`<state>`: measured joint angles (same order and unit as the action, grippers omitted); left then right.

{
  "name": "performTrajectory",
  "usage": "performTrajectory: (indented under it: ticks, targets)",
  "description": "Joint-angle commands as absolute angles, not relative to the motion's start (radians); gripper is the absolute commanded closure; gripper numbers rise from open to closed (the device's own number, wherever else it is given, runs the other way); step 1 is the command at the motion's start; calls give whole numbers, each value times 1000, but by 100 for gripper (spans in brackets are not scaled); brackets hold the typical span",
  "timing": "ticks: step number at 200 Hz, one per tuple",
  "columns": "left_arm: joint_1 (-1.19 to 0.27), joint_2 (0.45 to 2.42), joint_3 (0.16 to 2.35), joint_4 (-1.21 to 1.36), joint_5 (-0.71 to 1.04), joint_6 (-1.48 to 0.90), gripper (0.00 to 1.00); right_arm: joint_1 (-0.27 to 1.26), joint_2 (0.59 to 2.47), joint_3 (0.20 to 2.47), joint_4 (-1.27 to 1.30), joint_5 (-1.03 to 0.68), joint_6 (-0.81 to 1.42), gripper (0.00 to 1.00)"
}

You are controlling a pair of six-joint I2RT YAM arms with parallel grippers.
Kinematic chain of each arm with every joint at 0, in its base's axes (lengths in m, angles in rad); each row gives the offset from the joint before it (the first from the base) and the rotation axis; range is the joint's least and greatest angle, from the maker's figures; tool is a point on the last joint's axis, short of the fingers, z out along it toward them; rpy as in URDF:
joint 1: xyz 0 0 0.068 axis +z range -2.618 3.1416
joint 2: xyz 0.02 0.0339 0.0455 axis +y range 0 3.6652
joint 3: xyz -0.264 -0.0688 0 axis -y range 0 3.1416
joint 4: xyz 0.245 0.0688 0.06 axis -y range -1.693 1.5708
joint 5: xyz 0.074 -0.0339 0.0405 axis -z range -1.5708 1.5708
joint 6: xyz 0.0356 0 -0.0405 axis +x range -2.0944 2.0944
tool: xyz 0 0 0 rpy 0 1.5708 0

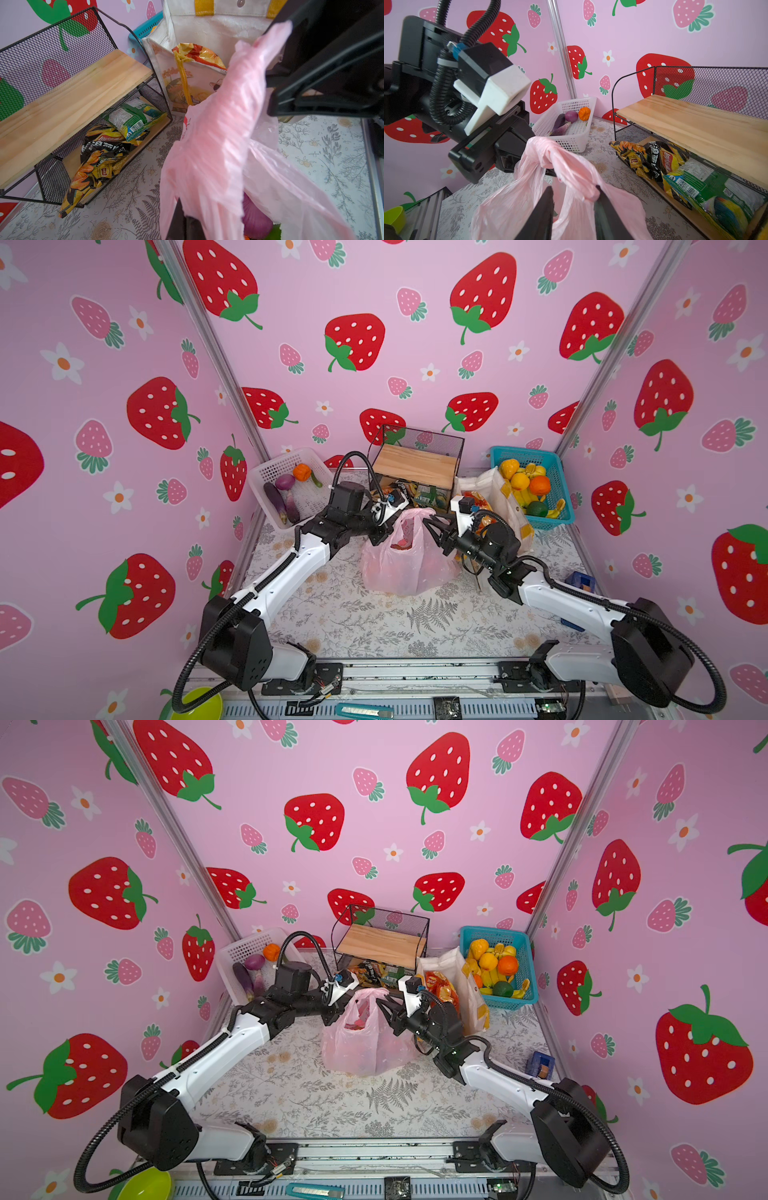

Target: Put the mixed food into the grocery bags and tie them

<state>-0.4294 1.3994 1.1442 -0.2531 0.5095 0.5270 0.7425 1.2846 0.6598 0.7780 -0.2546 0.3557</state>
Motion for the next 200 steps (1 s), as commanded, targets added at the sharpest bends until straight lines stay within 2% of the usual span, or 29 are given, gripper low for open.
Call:
performTrajectory:
  ticks: [1, 105, 139, 165, 200]
  targets:
    - [-433, 1410, 1160, -275, 542, 551, 100, 729, 1291, 668, 844, -282, 401, 66]
    - [-436, 1414, 1163, -284, 543, 558, 100, 702, 1298, 680, 841, -255, 410, 67]
    - [-436, 1413, 1164, -288, 543, 561, 100, 701, 1317, 700, 838, -306, 379, 68]
    - [-437, 1414, 1164, -288, 543, 563, 100, 699, 1334, 717, 832, -361, 340, 71]
    - [-437, 1413, 1165, -293, 539, 566, 100, 696, 1340, 727, 820, -368, 319, 81]
